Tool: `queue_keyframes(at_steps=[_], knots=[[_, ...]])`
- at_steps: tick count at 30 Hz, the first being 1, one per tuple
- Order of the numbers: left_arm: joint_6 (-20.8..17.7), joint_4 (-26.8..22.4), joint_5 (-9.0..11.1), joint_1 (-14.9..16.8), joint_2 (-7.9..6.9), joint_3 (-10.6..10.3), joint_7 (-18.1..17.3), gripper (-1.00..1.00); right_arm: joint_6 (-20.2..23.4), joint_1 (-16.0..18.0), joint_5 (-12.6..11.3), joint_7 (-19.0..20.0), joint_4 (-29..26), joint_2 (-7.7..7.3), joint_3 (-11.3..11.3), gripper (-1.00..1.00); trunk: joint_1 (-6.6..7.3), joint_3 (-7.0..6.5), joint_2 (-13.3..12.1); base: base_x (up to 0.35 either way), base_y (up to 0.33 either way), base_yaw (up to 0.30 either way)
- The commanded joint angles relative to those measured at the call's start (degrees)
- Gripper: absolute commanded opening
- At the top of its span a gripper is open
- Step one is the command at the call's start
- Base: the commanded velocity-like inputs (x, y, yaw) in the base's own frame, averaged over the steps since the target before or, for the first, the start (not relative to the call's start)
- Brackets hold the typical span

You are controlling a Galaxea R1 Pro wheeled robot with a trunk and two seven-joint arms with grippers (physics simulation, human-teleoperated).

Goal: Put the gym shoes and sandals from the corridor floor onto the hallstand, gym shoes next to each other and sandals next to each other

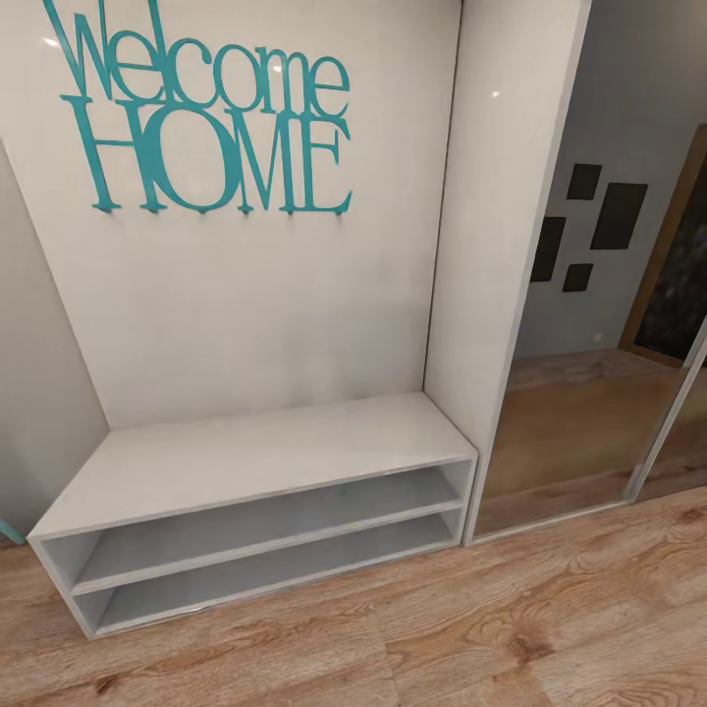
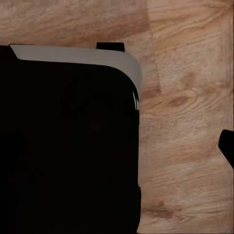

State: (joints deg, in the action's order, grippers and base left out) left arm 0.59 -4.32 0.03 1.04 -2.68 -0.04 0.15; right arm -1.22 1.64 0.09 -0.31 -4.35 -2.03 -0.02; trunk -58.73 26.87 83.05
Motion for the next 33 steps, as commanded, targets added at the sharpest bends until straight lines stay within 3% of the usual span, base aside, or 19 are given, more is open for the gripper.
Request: queue_keyframes(at_steps=[1,9,17,18,26,31,33], knots=[[0.4,-0.3,0.0,0.1,0.01,0.0,0.0,1.0,-0.5,0.0,0.0,0.0,-0.3,-0.33,0.0,1.0,0.0,0.06,0.0,0.0,0.0,0.0],[2.3,-2.9,0.0,0.2,0.35,0.0,0.2,1.0,-3.0,0.1,-0.2,0.0,-2.9,-2.71,-0.4,1.0,0.0,0.06,0.0,0.0,0.0,0.0],[4.7,-5.5,0.1,2.1,0.8,0.0,0.3,1.0,-5.6,0.6,-0.1,0.0,-5.5,-3.03,-0.4,1.0,0.0,0.06,0.0,0.0,0.0,0.0],[8.8,-21.3,0.1,3.9,0.86,0.0,0.3,1.0,-6.8,0.9,-0.1,0.0,-25.2,-3.05,-0.4,1.0,0.0,0.06,0.0,0.0,0.0,0.0],[10.0,-21.5,0.2,6.1,0.79,0.0,0.2,1.0,-7.6,1.3,-0.1,0.2,-28.3,-3.07,-0.4,1.0,0.0,0.06,0.0,0.0,0.0,0.0],[10.7,-21.5,0.2,6.4,0.44,0.2,0.2,1.0,-12.3,1.4,0.1,0.6,-27.1,-3.01,0.0,1.0,0.0,0.06,0.0,0.0,0.0,0.0],[13.0,-21.4,0.2,6.1,0.21,0.2,0.3,1.0,-13.8,1.4,0.1,0.6,-26.8,-3.02,0.1,1.0,0.0,0.06,0.0,0.0,0.0,0.0]])
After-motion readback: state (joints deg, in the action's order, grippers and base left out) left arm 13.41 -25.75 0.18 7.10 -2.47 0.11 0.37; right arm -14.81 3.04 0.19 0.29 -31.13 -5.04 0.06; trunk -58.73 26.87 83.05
